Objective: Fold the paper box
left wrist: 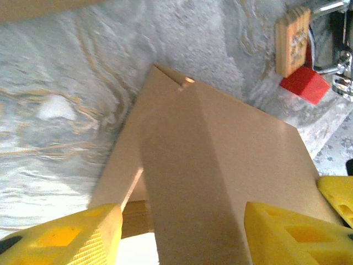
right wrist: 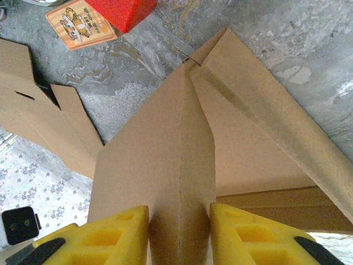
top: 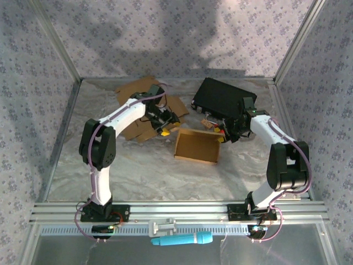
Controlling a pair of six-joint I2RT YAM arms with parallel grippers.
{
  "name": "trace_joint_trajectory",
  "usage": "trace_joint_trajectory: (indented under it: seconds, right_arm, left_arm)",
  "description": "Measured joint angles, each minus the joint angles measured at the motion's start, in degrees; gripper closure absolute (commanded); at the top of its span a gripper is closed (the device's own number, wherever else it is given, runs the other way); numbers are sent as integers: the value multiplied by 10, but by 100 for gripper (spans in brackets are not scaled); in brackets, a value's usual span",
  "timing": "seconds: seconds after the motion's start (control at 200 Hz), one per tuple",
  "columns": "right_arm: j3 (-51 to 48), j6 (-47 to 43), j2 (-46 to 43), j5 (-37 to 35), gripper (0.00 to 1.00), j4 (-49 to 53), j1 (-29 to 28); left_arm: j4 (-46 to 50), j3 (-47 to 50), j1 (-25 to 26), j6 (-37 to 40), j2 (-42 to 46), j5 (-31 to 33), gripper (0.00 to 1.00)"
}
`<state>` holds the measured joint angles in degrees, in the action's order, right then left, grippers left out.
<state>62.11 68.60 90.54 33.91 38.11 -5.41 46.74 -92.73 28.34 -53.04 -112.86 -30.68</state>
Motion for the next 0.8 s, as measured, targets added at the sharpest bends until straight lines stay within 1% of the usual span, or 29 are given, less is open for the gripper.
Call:
trace_joint_trajectory:
  seconds: [0.15, 0.25, 0.435, 0.6, 0.8]
  right_arm:
    - [2, 0, 3, 0, 67, 0, 0]
    - [6, 0, 5, 0, 67, 0, 0]
    - [10, 0, 8, 0, 67, 0, 0]
    - [11, 0, 12, 2, 67, 0, 0]
    - [12, 0, 14, 5, 68, -2, 0]
  left_arm:
    - [18, -24, -28, 16, 0, 18, 41]
    - [17, -44, -36, 18, -2, 17, 43]
    - [17, -96, -11, 21, -32, 8, 43]
    - [27, -97, 13, 20, -44, 0, 42]
    - [35, -97, 16, 23, -46, 1, 43]
